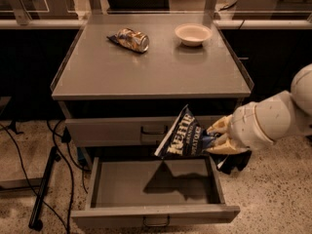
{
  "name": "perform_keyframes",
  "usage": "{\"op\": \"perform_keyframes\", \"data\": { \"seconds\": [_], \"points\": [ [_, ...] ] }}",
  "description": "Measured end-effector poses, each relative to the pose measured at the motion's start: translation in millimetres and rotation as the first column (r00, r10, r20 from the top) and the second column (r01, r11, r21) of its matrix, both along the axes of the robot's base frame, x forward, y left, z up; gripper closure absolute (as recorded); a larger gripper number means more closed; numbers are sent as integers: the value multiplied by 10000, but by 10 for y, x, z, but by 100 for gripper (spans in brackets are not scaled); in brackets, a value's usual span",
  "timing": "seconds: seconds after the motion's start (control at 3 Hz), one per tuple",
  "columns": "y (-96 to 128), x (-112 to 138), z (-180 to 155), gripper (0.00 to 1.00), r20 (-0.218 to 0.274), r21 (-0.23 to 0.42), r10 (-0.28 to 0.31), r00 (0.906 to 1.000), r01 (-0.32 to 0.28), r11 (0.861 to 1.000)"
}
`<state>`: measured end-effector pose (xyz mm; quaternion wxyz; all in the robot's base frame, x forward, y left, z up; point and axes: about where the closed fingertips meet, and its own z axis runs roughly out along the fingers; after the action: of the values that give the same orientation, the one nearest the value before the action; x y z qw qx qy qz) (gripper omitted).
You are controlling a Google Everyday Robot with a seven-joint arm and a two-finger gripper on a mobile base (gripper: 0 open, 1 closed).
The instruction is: Place blue chip bag into middle drawer
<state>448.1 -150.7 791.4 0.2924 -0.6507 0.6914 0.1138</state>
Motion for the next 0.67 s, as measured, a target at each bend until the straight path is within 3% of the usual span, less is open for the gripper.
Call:
{"op": "perform_keyframes", "data": {
  "seconds": [0.33,0.67],
  "points": [
    [3,-2,-507,100,-24,254,41,10000,-41,9997],
    [-6,41,-1190,100,-466,412,101,9989,-82,9991]
  ]
}}
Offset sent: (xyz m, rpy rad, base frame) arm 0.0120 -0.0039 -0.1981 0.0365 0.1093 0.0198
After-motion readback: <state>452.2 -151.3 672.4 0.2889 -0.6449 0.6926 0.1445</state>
